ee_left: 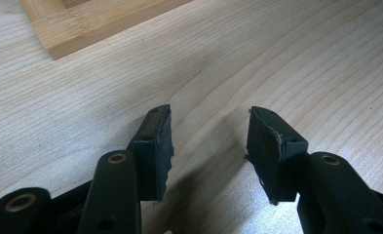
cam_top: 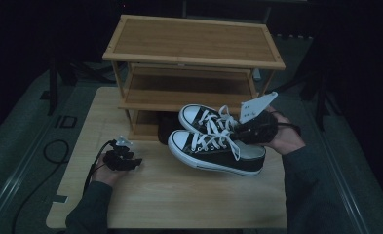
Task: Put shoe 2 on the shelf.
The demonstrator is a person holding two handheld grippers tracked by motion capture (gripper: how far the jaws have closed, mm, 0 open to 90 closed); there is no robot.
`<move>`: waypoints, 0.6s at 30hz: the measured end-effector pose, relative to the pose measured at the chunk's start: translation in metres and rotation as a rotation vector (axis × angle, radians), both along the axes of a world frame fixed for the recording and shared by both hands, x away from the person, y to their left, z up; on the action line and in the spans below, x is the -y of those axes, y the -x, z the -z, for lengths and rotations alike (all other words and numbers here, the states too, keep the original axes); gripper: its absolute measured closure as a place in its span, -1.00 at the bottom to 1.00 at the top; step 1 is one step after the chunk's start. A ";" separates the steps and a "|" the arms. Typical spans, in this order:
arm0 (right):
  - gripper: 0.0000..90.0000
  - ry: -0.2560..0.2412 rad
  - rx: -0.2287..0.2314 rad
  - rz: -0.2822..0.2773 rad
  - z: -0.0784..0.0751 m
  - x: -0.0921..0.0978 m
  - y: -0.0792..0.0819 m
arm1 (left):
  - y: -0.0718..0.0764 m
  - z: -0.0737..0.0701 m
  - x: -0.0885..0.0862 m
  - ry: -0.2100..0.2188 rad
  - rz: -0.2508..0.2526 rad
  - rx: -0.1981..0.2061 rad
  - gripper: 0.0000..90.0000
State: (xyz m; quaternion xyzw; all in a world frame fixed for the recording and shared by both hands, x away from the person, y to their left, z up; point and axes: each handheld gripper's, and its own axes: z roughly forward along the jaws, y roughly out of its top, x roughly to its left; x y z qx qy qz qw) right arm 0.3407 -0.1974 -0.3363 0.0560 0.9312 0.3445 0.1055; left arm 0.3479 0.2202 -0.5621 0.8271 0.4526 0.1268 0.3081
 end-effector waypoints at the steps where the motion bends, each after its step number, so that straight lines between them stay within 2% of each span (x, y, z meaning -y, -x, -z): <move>1: 0.86 -0.001 0.006 -0.002 -0.003 0.000 -0.002 | 0.000 0.000 0.000 0.000 0.001 0.000 0.17; 9: 0.86 -0.009 0.017 0.008 -0.020 0.000 -0.016 | 0.000 0.000 -0.001 0.001 0.003 -0.001 0.17; 18: 0.86 -0.026 0.013 0.071 -0.027 -0.008 -0.041 | -0.001 0.000 -0.001 0.005 0.004 -0.001 0.16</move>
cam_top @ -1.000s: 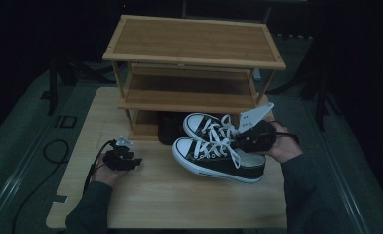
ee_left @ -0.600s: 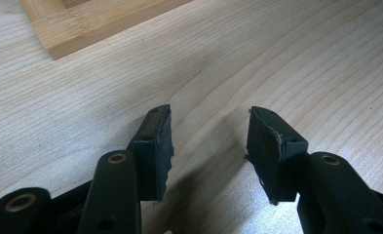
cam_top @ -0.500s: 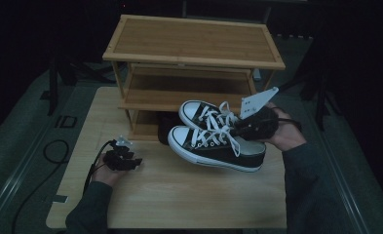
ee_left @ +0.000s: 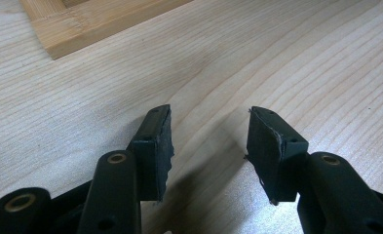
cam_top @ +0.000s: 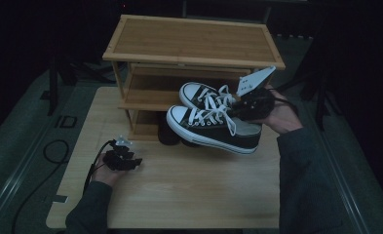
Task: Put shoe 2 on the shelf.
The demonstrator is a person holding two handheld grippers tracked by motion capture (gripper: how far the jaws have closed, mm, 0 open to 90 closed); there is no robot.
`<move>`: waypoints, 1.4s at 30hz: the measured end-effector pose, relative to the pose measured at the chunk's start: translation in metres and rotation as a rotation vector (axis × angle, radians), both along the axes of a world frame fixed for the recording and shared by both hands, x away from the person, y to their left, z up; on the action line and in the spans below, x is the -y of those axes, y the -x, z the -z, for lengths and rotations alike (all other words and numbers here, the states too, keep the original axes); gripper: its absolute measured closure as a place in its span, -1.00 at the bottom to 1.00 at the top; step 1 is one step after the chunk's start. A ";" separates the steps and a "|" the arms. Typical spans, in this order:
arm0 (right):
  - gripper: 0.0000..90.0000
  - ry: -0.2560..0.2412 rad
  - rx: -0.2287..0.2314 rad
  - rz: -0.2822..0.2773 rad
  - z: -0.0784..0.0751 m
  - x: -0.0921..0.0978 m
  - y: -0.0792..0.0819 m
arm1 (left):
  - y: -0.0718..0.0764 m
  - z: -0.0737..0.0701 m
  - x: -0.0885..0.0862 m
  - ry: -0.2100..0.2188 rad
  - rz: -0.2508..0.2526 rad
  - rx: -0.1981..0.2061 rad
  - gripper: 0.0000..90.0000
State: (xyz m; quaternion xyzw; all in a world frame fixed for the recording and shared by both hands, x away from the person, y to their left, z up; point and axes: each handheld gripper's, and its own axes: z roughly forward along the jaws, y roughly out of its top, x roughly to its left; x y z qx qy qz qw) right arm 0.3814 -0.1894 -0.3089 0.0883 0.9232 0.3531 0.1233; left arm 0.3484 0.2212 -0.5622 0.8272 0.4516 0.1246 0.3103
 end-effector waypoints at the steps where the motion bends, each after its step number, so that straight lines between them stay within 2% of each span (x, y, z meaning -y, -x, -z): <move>1: 0.86 0.001 0.001 0.009 0.000 -0.001 -0.003 | 0.000 0.000 0.000 0.002 -0.001 -0.001 0.16; 9: 0.86 0.002 0.010 0.125 0.008 -0.012 -0.018 | 0.000 0.000 0.000 0.002 0.001 -0.002 0.17; 17: 0.86 0.004 0.010 0.226 0.013 -0.021 -0.025 | 0.000 0.000 0.000 0.004 0.000 -0.003 0.17; 31: 0.86 -0.033 0.010 0.411 0.018 -0.030 -0.033 | 0.000 0.000 0.000 0.003 0.002 -0.002 0.16; 37: 0.86 -0.058 0.010 0.456 0.019 -0.032 -0.035 | -0.001 0.000 0.000 0.003 0.002 -0.003 0.16; 42: 0.86 -0.060 0.015 0.487 0.019 -0.034 -0.036 | -0.001 0.000 -0.001 0.005 0.001 -0.004 0.16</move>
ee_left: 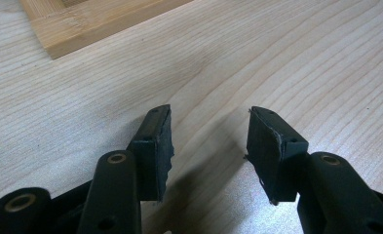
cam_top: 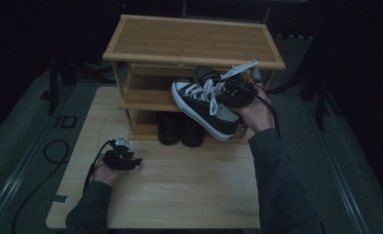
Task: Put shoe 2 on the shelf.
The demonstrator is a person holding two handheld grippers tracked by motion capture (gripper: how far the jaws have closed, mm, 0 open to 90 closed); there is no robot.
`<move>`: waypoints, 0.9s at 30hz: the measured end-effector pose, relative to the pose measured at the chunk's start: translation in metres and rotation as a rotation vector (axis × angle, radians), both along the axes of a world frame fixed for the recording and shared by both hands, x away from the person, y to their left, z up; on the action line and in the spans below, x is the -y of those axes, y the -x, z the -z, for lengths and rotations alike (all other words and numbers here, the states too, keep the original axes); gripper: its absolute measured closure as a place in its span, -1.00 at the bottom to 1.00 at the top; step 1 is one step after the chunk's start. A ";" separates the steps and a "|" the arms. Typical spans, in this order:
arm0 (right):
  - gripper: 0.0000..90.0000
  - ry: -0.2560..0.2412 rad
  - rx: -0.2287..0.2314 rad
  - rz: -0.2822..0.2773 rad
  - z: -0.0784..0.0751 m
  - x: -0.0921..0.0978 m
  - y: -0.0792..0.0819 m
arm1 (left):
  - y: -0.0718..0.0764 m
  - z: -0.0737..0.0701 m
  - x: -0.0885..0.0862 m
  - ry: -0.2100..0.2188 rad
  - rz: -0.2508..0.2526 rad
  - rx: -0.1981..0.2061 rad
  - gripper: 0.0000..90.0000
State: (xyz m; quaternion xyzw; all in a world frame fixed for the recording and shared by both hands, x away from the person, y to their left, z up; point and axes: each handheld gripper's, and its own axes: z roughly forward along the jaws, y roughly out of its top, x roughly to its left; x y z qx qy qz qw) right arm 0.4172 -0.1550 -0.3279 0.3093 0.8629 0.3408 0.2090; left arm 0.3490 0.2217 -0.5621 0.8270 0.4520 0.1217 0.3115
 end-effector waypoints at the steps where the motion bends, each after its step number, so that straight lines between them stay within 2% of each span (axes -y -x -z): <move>1: 0.86 -0.001 -0.001 0.008 0.000 -0.001 0.000 | 0.000 0.000 0.000 0.000 0.000 0.000 0.16; 7: 0.86 -0.012 0.002 0.068 0.002 -0.005 0.000 | 0.000 0.000 0.000 0.000 0.000 -0.001 0.16; 15: 0.86 -0.002 0.017 0.157 0.004 -0.011 0.001 | 0.000 0.000 0.000 -0.001 -0.001 -0.002 0.17; 17: 0.85 -0.029 0.020 0.193 0.004 -0.011 0.000 | 0.000 0.000 0.000 -0.001 0.000 -0.002 0.16; 21: 0.85 -0.049 0.021 0.213 0.003 -0.012 -0.001 | 0.000 0.000 0.000 0.000 -0.001 -0.003 0.17; 27: 0.85 -0.019 0.025 0.228 0.007 -0.019 -0.002 | 0.000 0.000 0.000 -0.001 0.000 -0.003 0.17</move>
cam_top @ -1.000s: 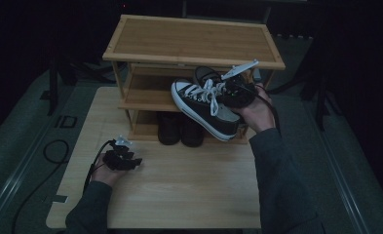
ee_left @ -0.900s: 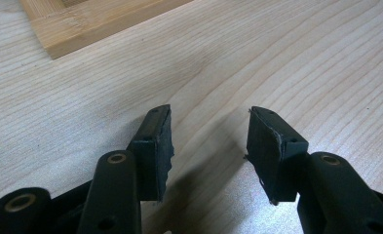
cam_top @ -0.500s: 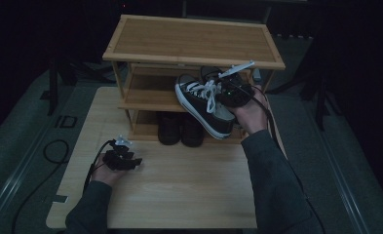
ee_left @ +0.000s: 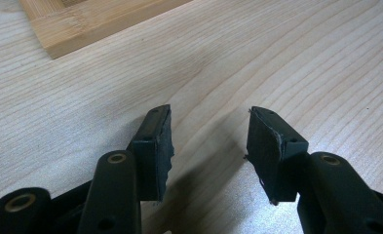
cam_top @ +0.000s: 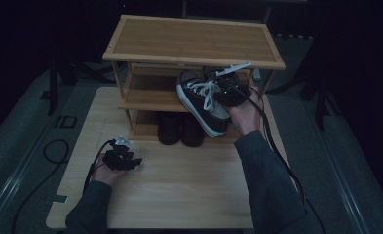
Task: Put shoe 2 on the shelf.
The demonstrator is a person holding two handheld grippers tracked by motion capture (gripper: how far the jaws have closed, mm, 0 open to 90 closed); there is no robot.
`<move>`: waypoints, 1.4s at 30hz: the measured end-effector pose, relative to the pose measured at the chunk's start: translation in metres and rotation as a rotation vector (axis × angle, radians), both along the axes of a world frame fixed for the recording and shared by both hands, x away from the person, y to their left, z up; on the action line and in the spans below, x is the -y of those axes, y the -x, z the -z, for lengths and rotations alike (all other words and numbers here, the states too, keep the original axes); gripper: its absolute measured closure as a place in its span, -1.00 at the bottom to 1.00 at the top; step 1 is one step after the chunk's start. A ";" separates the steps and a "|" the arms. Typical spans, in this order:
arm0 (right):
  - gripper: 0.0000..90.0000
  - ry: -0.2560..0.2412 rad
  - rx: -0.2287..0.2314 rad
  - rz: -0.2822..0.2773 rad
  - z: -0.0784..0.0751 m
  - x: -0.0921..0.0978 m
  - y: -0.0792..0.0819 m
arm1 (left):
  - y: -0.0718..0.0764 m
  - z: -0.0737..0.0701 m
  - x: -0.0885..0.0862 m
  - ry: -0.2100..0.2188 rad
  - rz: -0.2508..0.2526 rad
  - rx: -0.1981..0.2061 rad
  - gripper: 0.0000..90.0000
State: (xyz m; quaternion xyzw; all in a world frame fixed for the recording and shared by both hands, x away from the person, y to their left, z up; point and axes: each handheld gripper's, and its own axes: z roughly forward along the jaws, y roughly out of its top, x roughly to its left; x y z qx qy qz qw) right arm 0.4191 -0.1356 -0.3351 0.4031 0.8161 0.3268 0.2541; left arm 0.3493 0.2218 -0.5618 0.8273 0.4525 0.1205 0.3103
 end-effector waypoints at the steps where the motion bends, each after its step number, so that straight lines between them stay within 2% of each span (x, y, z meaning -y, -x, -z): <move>1: 0.85 0.005 -0.001 0.005 0.001 -0.001 0.000 | 0.000 0.000 0.000 0.002 -0.001 0.001 0.17; 10: 0.84 0.010 0.042 0.093 0.002 -0.011 -0.001 | 0.000 0.000 0.000 -0.002 0.003 0.000 0.16; 12: 0.68 0.016 0.048 0.105 0.004 -0.013 -0.001 | 0.000 0.000 0.000 -0.007 0.006 0.000 0.16; 14: 0.56 0.027 0.044 0.094 0.003 -0.012 -0.001 | 0.000 0.000 0.000 -0.006 0.006 -0.001 0.16; 17: 0.41 0.070 0.052 0.058 0.000 -0.007 -0.002 | 0.000 0.000 0.000 -0.007 0.005 0.000 0.16; 19: 0.34 0.049 0.038 0.035 -0.004 -0.002 -0.003 | 0.000 0.000 0.000 -0.005 0.003 -0.001 0.16; 26: 0.24 0.103 0.052 -0.064 -0.009 0.007 0.002 | 0.000 0.000 0.000 -0.008 0.005 -0.001 0.16; 28: 0.25 0.105 0.062 -0.085 -0.012 0.009 0.004 | 0.000 0.000 0.000 -0.007 0.005 -0.001 0.16; 30: 0.25 0.092 0.090 -0.142 -0.017 0.012 0.009 | 0.000 0.000 0.000 -0.005 0.005 -0.001 0.16; 31: 0.25 0.089 0.095 -0.149 -0.018 0.013 0.011 | 0.000 0.000 0.000 -0.002 0.002 -0.001 0.16; 33: 0.26 0.073 0.089 -0.180 -0.021 0.016 0.013 | 0.000 0.000 0.000 -0.007 0.003 -0.001 0.16; 35: 0.26 0.090 0.083 -0.189 -0.021 0.017 0.013 | 0.001 0.000 0.001 -0.008 0.002 0.000 0.16; 38: 0.28 0.084 0.072 -0.214 -0.021 0.019 0.014 | 0.001 0.000 0.001 -0.007 0.002 0.000 0.16; 41: 0.31 0.063 0.067 -0.261 -0.023 0.019 0.016 | 0.000 0.000 0.000 -0.006 0.003 -0.001 0.16; 42: 0.33 0.043 0.063 -0.280 -0.024 0.020 0.016 | 0.000 0.000 0.000 -0.007 0.003 0.000 0.16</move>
